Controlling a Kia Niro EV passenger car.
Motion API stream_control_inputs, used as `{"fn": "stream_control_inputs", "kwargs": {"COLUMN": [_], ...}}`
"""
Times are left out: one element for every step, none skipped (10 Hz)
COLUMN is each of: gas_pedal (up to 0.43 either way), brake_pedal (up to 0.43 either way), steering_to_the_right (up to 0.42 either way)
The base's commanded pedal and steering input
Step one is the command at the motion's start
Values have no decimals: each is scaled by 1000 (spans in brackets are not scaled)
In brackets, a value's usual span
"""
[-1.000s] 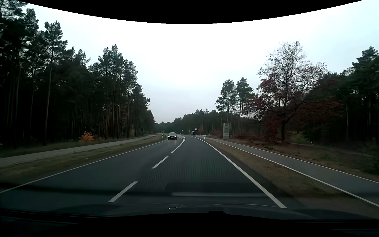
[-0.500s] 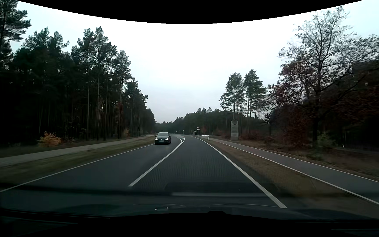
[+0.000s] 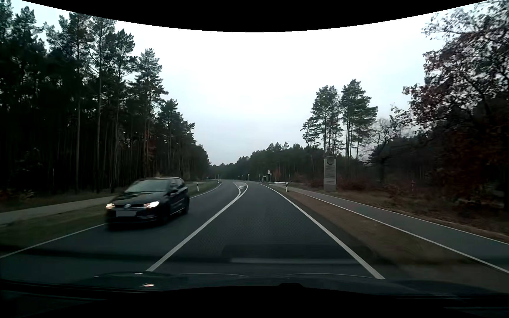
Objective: Follow the waypoints while adhering to traffic rules and regulations
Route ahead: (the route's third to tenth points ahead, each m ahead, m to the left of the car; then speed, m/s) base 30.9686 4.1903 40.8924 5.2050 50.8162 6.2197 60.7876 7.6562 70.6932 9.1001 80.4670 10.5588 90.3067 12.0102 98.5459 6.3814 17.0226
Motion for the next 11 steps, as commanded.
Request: {"fn": "stream_control_inputs", "kwargs": {"gas_pedal": [110, 87, 39, 8, 0, 0, 0, 0, 0, 0, 0], "brake_pedal": [0, 0, 0, 0, 0, 0, 0, 0, 0, 12, 37], "steering_to_the_right": [-6, -6, -6, -6, -6, -6, -6, -6, -7, -7, -8]}}
